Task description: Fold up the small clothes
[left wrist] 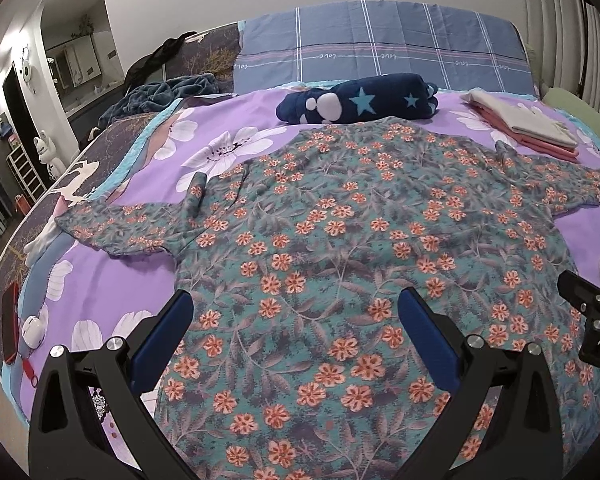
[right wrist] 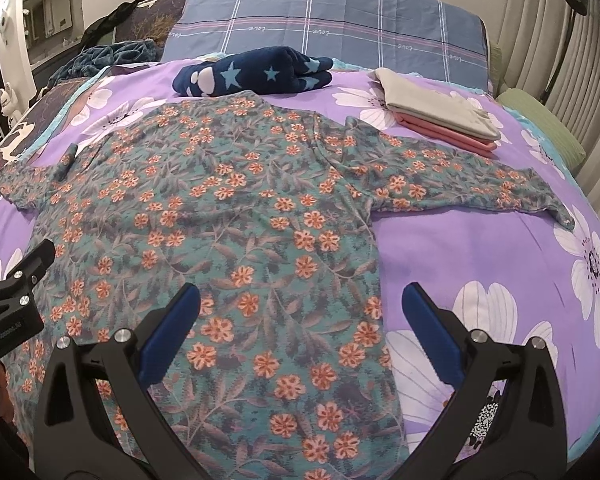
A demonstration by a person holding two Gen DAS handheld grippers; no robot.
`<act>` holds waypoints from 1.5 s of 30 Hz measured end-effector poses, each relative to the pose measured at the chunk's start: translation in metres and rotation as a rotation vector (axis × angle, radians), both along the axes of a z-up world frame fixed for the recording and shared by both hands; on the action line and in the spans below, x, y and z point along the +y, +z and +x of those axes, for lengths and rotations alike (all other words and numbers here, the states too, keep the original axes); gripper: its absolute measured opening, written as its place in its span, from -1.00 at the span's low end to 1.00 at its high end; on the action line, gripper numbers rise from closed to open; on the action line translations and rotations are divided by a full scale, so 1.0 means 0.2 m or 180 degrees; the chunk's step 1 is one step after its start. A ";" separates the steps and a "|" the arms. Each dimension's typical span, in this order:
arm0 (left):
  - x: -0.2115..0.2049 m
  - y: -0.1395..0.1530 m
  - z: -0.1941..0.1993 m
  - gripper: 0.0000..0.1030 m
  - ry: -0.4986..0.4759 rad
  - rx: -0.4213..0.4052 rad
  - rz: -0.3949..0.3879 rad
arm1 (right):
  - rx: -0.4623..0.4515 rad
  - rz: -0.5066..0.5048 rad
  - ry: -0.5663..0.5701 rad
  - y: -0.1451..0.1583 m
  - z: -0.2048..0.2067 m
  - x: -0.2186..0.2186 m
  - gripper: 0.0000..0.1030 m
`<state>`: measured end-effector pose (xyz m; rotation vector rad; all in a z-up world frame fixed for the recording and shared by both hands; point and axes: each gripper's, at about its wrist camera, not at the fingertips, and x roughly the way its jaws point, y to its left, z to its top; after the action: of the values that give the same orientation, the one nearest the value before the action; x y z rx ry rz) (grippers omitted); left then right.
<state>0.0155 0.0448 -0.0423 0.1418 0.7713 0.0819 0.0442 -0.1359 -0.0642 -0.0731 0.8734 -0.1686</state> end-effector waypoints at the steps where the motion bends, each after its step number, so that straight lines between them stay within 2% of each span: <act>1: 0.00 0.00 0.00 0.97 0.0001 0.0007 -0.0010 | 0.0002 -0.0001 0.0000 0.00 0.00 0.00 0.96; 11: 0.03 -0.04 0.03 0.97 0.0017 0.0033 -0.0076 | 0.0020 -0.0037 0.0027 -0.01 0.01 0.01 0.96; 15: 0.07 -0.06 0.05 0.97 0.0029 0.0075 -0.0195 | 0.0053 -0.0054 0.0037 -0.03 0.03 0.02 0.96; 18: 0.11 -0.05 0.05 0.97 -0.0027 0.0059 -0.0387 | 0.0081 -0.0045 0.0011 -0.04 0.05 0.01 0.96; 26: 0.12 -0.03 0.06 0.97 -0.0132 0.0009 -0.0575 | 0.0093 -0.0052 0.0009 -0.05 0.08 0.02 0.96; 36: 0.11 0.02 0.06 0.97 -0.0245 -0.0090 -0.0534 | 0.0128 -0.0029 0.0049 -0.06 0.11 0.05 0.96; 45: 0.22 -0.05 0.12 0.97 -0.0085 -0.0014 -0.0510 | 0.0203 -0.0060 0.0038 -0.10 0.16 0.05 0.96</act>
<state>0.0402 0.0892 -0.0526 -0.0002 0.7682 -0.0050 0.0757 -0.1258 -0.0850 -0.1018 0.9350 -0.1641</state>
